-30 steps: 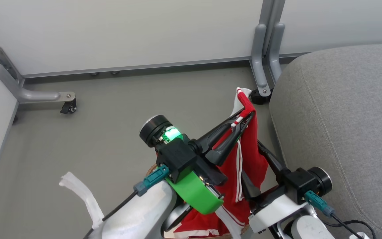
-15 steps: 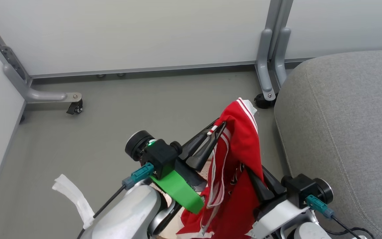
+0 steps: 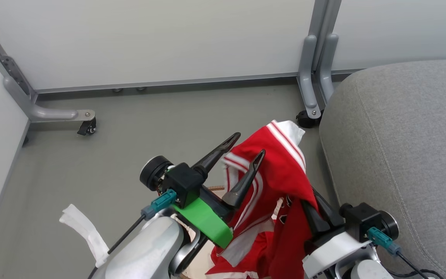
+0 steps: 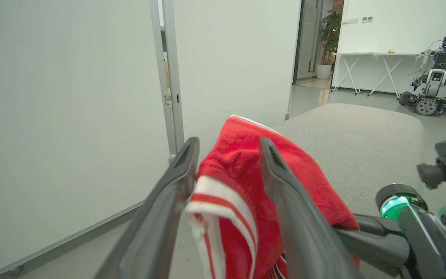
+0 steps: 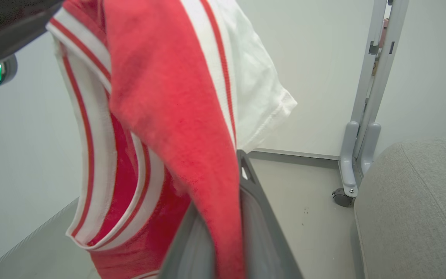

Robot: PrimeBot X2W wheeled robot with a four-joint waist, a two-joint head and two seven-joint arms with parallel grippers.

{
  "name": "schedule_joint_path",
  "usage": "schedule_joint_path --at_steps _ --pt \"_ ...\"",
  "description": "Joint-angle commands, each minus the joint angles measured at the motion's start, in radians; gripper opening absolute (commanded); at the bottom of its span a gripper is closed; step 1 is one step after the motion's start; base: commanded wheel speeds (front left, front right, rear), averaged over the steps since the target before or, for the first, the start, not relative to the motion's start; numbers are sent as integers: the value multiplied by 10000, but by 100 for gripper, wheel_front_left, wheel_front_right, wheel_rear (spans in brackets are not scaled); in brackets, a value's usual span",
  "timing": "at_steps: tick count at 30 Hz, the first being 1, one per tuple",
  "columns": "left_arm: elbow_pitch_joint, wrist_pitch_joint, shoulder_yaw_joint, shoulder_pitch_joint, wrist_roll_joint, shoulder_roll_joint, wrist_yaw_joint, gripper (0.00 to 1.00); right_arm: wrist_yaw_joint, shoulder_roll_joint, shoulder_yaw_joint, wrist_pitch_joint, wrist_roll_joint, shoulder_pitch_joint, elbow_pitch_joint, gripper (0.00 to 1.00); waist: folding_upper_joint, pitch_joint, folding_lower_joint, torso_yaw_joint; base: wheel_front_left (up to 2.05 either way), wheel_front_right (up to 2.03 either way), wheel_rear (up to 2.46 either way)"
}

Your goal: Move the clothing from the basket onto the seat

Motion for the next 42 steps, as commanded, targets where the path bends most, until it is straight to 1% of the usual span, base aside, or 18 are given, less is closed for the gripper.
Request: schedule_joint_path --at_steps 1,16,26,32,37,40,42 --pt "-23 -9 83 166 82 80 23 100 1 7 -69 -34 -48 81 -58 0 -1 6 0 -16 0 0 0" --pt "131 -9 165 230 270 145 -65 100 1 122 -362 -34 -67 30 -168 0 -1 162 0 -150 0 0 0" --pt "141 -9 414 491 407 235 6 100 1 162 -558 -34 -136 -200 -302 0 -1 374 0 -520 0 0 0" --pt "110 -9 608 811 657 342 183 100 1 178 -850 -34 -246 -250 -382 0 -1 635 0 -1046 0 0 0" --pt "-57 -9 981 1168 800 468 320 100 1 203 -1136 -34 -324 -347 -605 0 -1 985 0 -1730 0 0 0" --pt "-250 -8 1284 1255 1219 591 552 100 1 207 -1320 -34 -384 -370 -802 0 -1 1197 0 -2188 0 0 0" --pt "-514 -8 1664 1554 1320 549 734 100 1 221 -1443 -34 -438 -380 -981 0 -1 1345 0 -2563 0 0 0"
